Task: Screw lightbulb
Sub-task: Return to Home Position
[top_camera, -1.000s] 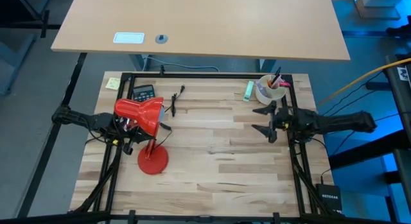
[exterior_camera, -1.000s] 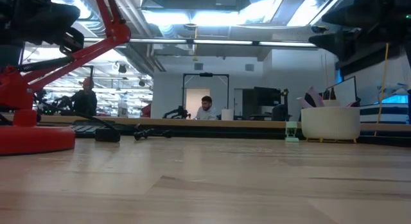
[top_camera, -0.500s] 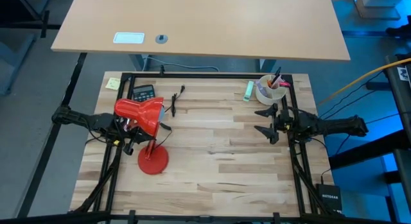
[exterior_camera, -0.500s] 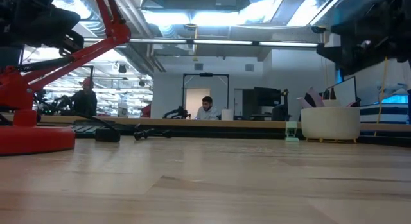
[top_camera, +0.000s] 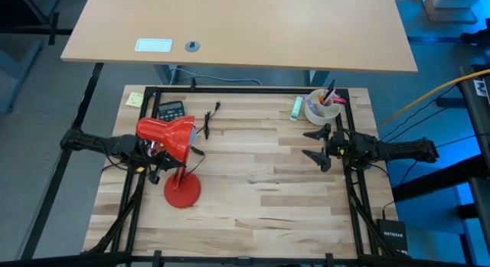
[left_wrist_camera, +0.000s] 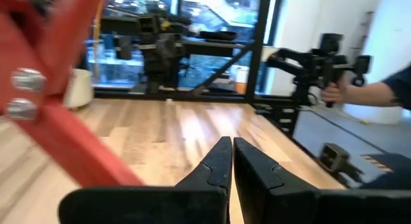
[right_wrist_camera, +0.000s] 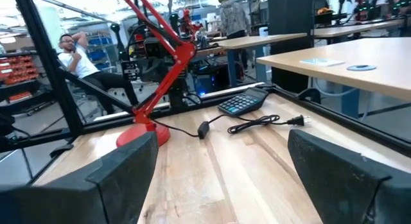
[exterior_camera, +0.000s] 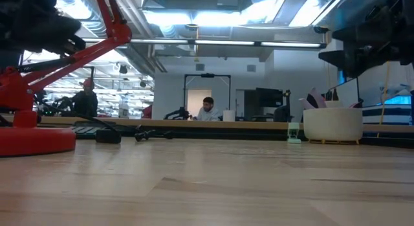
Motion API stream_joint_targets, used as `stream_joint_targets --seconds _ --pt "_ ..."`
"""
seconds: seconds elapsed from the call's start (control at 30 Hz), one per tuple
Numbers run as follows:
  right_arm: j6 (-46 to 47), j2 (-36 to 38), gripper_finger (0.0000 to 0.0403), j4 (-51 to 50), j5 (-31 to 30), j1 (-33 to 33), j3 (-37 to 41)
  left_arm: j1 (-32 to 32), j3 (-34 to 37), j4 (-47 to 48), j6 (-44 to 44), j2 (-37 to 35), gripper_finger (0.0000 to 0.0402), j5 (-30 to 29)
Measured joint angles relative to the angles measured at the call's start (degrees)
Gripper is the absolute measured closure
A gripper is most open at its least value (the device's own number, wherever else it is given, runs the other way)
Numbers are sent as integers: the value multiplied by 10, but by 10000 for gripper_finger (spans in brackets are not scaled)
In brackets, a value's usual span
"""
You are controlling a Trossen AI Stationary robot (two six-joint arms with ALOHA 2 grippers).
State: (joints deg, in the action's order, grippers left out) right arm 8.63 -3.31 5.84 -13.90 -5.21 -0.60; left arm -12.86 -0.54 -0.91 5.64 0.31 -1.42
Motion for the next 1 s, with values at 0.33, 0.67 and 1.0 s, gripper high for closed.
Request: stream_joint_targets --seconds 0.33,0.67,1.0 --pt "-1 0 49 -4 -9 0 1 41 0 0 -4 -1 396 -2" --pt "2 1 49 -15 -10 0 1 41 0 0 1 0 396 -3" --pt "-2 32 49 -32 45 0 2 41 0 1 0 0 396 -3"
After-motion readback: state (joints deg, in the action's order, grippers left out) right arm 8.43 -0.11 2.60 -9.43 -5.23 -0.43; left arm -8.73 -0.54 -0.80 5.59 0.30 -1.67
